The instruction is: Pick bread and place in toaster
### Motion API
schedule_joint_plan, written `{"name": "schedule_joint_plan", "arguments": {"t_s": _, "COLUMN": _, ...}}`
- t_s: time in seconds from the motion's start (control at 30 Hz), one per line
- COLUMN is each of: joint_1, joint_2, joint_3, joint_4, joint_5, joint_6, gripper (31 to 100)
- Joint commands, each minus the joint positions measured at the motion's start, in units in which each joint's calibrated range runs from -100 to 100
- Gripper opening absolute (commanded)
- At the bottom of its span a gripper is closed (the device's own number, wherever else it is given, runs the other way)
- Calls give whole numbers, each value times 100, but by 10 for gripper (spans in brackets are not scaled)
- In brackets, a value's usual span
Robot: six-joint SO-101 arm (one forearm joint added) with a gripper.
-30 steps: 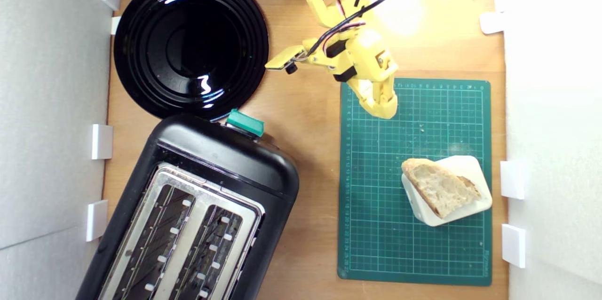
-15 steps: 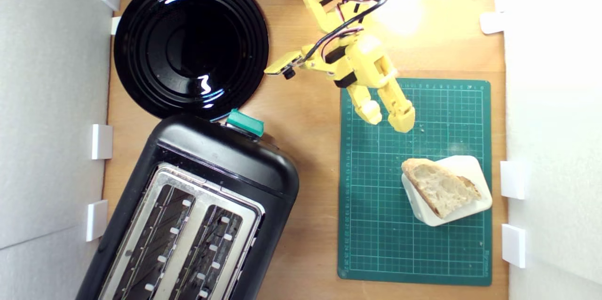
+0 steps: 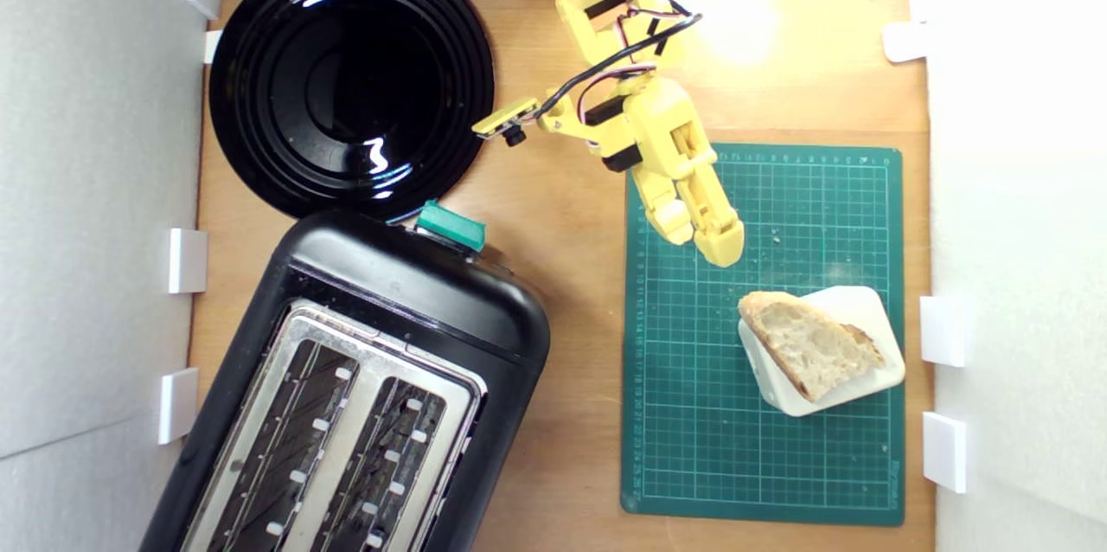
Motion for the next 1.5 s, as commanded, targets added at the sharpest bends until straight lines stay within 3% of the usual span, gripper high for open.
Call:
{"name": "schedule_joint_plan", "arguments": {"t_s": 0.0, "joint_1": -246, "joint_2": -17, "joint_3": -231, "joint_4": -83, "joint_5": -193, "joint_6": -26, "gripper": 888}}
{"name": "schedule_joint_plan", "arguments": {"t_s": 0.7, "joint_1": -761, "joint_2": 1107, "joint_3": -1729, "joint_4": -101, "joint_5": -159, "joint_6": -10, "gripper": 888}}
{"name": "schedule_joint_plan", "arguments": {"t_s": 1.47, "joint_1": -866, "joint_2": 1764, "joint_3": -2700, "joint_4": -110, "joint_5": -108, "joint_6": 26, "gripper": 887}}
